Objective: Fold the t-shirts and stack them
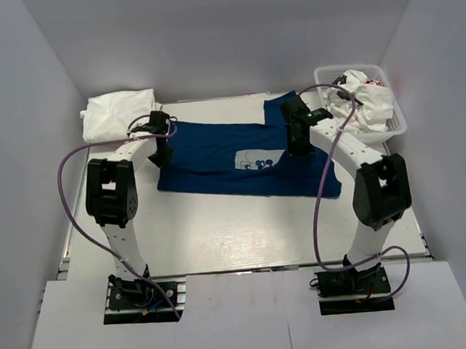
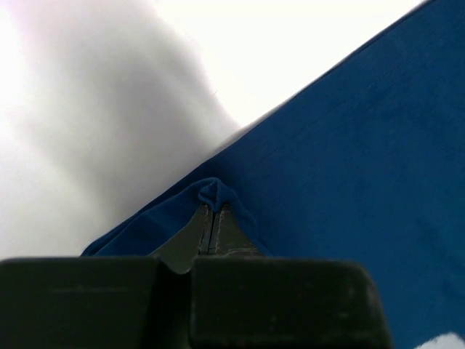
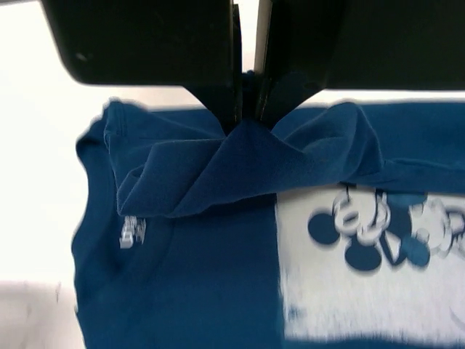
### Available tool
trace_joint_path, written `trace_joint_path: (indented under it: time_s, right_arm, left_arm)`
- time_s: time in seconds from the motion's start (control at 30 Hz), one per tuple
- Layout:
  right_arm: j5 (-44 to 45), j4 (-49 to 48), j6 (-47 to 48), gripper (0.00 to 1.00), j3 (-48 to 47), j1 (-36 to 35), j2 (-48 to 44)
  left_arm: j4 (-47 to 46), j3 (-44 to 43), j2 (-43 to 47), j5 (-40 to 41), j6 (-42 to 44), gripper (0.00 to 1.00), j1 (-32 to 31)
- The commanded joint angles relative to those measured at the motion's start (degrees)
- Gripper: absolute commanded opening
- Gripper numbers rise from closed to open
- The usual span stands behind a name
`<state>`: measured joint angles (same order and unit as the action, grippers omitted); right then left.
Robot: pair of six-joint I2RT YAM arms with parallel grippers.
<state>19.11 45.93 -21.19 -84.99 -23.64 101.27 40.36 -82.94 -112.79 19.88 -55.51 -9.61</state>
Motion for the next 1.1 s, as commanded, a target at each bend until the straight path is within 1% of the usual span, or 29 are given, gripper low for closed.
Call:
trace_joint_path:
  time_s: [0.0, 0.07, 0.1, 0.13, 0.17, 0.2, 0.23, 0.27, 0.3, 0.33, 0.37, 0.43, 0.47, 0.5, 0.53, 0.57, 0.6, 0.63, 0.73, 0.9, 0.93, 1.07]
  right_arm:
    - [1.37, -3.12, 3.17, 0.0, -3.69, 0.96, 4.01]
    - [0.58, -4.53, 3.79, 0.01, -5.44, 1.75, 6.99]
    - [0.4, -4.62, 3.7, 0.07, -6.58, 2.1, 7.79]
    - [0.75, -3.32, 2.48, 0.2, -8.59, 2.11, 8.67]
    - [1.53, -2.17, 2.3, 0.29, -9.66, 2.63, 10.94]
    - [2.24, -1.99, 2.29, 0.37, -11.23, 2.81, 11.66]
    - [2.85, -1.55, 1.42, 0.47, -12.03, 2.81, 12.54]
    - [2.6, -1.55, 1.41, 0.63, -14.22, 3.16, 12.98]
    - [2.33, -1.2, 1.41, 0.7, -14.67, 3.33, 13.07]
    - [0.16, 0.2, 1.07, 0.84, -15.2, 3.42, 12.9]
    - [-0.91, 0.82, 1.06, 0.9, -15.38, 3.34, 12.55]
    - [-4.08, 0.83, 0.8, 0.9, -13.37, 2.9, 9.3]
    - [-5.22, -0.31, 0.71, 0.9, -8.83, 2.9, 7.81]
    - [-8.88, -3.28, 1.06, 0.9, -3.74, 2.9, 3.45]
    - [-12.66, -7.31, 1.41, 0.9, 1.53, 3.42, 2.1]
    - [-15.74, -10.48, 1.94, 0.9, 3.67, 3.25, 1.04]
    - [-17.6, -12.17, 2.03, 0.9, 7.78, 3.25, -0.97]
    - [-20.4, -12.79, 2.2, 0.9, 8.43, 3.25, -1.08]
    - [-23.14, -13.5, 2.03, 0.9, 8.0, 3.33, 1.54]
    - [-23.77, -13.06, 1.94, 0.9, 4.31, 3.25, 6.65]
    - [-23.77, -13.84, 2.03, 0.9, 3.87, 3.33, 7.96]
    - [-25.35, -15.43, 0.98, 0.9, 2.2, 3.42, 10.87]
  left_arm:
    - [0.77, -3.98, -1.36, 1.74, 1.01, 0.0, 0.38]
    - [1.38, -5.92, -2.43, 1.13, 1.54, 0.0, 0.9]
    - [1.91, -6.44, -2.43, 1.13, 1.54, 0.09, 0.9]
    - [1.92, -7.49, -3.3, 1.13, 1.54, 0.26, 0.9]
    - [3.31, -7.5, -3.31, 1.13, 1.54, 0.43, 0.9]
    - [3.93, -8.29, -3.31, 1.13, 1.54, 0.82, 1.43]
    - [3.94, -8.29, -3.31, 1.13, 1.02, 0.93, 1.43]
    - [3.94, -8.29, -2.44, 1.13, 1.01, 1.0, 1.43]
    - [4.46, -8.29, -1.65, 1.13, 1.01, 1.0, 1.43]
    - [5.34, -8.29, -0.86, 1.13, 1.01, 1.0, 1.95]
    - [6.21, -8.29, 0.11, 2.0, 1.01, 1.0, 1.96]
    - [7.01, -6.11, 3.71, 2.53, 1.01, 1.0, 1.96]
    - [7.01, -4.88, 5.2, 2.53, 1.01, 1.0, 1.44]
    - [7.01, -1.82, 6.69, 1.4, 1.88, 1.0, 1.43]
    - [5.19, -0.22, 9.84, 0.78, 2.68, 1.0, 1.43]
    - [5.17, 1.1, 11.26, 0.17, 3.38, 1.0, 1.43]
    - [4.56, 3.37, 13.72, -0.8, 4.43, 1.0, 1.43]
    - [4.55, 4.44, 13.74, -1.42, 5.31, 1.0, 0.82]
    - [4.55, 8.74, 19.0, -3.61, 7.77, 1.0, 0.82]
    - [3.94, 18.67, 29.1, -5.82, 10.15, 1.0, 0.82]
    - [4.46, 19.91, 32.25, -5.82, 10.15, 1.0, 0.82]
    - [7.62, 25.18, 38.07, -5.82, 10.77, 1.0, 1.34]
